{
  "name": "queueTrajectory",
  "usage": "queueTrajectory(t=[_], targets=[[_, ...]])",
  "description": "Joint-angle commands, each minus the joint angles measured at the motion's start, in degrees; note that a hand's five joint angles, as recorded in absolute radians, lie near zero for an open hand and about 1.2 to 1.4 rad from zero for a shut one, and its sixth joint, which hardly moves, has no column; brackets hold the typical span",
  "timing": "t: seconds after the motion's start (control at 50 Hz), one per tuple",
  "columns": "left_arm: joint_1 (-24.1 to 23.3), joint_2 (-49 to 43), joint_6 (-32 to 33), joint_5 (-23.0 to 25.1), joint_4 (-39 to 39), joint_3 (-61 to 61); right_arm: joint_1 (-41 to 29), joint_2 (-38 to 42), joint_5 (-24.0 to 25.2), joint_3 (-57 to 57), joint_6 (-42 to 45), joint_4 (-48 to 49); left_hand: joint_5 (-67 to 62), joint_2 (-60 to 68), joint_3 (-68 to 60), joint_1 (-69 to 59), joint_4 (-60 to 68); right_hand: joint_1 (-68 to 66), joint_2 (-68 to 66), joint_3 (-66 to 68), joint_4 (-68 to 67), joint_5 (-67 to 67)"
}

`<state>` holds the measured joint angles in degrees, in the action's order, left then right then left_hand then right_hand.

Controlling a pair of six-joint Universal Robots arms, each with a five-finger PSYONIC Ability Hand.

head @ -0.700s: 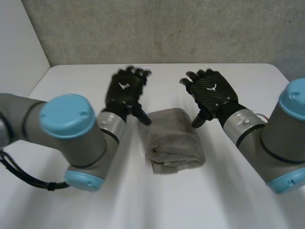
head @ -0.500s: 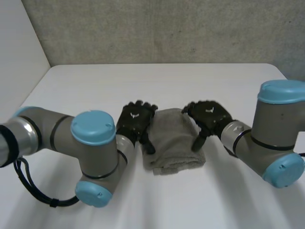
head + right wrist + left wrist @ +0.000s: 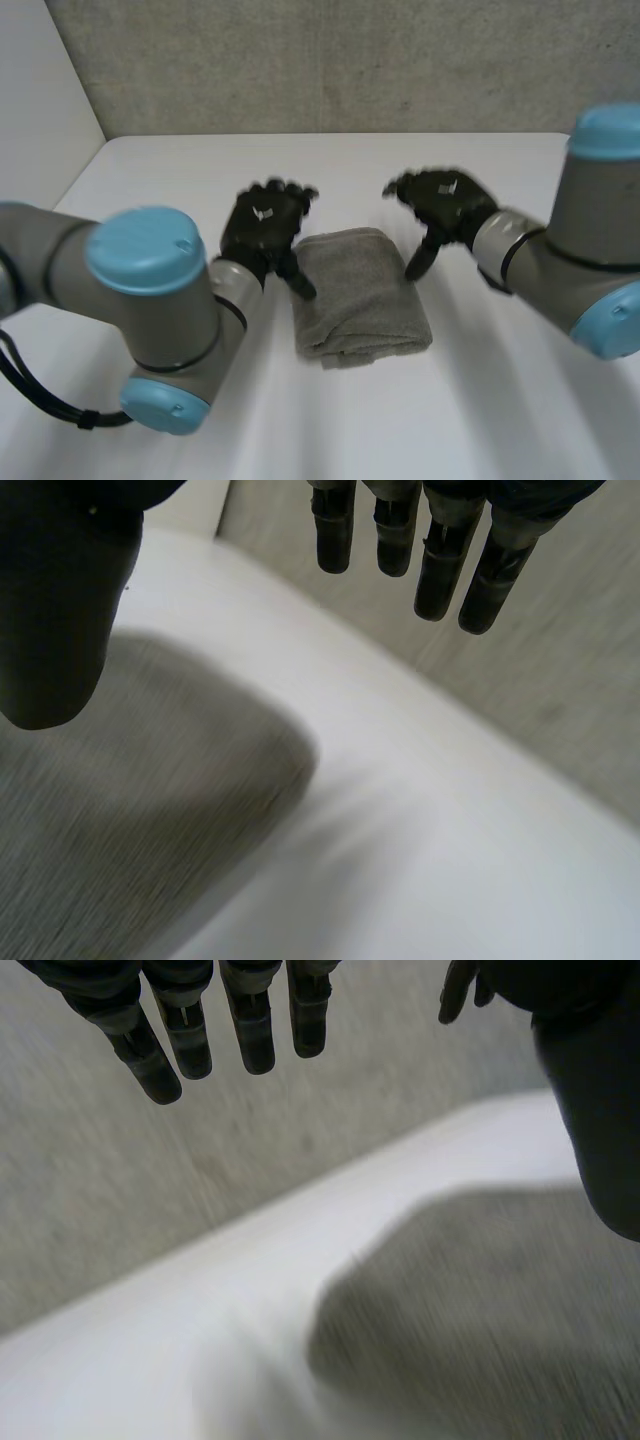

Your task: Fold the towel.

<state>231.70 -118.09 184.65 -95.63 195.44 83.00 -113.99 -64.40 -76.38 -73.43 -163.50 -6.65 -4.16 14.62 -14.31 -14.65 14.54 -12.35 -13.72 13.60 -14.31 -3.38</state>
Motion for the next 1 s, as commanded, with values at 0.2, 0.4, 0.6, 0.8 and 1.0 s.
queueTrajectory(t=[0.2, 0.4, 0.6, 0.8, 1.0], targets=[[6.22, 16.66, -3.5, -0.17, -20.08, -9.16, 0.7, -13.29, -15.45, 4.35, -10.7, -0.38, 3.1, -3.56, 3.25, 3.6, -3.49, 2.35, 3.72, -3.6, 4.31, 3.38], [10.44, 17.45, -3.5, -4.22, -22.39, -10.76, 0.79, -13.55, -19.42, 4.88, -10.52, -0.73, 3.11, -3.56, 3.25, 3.6, -3.49, 2.35, 3.72, -3.6, 4.31, 3.38], [10.61, 17.63, -3.59, -4.92, -24.05, -13.74, 0.61, -13.38, -19.51, 4.71, -10.61, -1.7, 2.94, -3.39, 3.09, 3.43, -3.32, 2.35, 3.72, -3.6, 4.31, 3.38], [10.97, 18.33, -5.08, -4.83, -24.32, -14.18, -0.09, -12.94, -19.51, 4.27, -10.61, -1.7, 2.94, -3.39, 3.09, 3.43, -3.32, 2.35, 3.72, -3.6, 4.31, 3.38], [11.23, 18.86, -5.09, -4.57, -24.15, -14.1, -0.18, -13.03, -18.63, 4.18, -10.87, -1.7, 3.11, -3.56, 3.25, 3.6, -3.49, 2.35, 3.72, -3.6, 4.31, 3.38]])
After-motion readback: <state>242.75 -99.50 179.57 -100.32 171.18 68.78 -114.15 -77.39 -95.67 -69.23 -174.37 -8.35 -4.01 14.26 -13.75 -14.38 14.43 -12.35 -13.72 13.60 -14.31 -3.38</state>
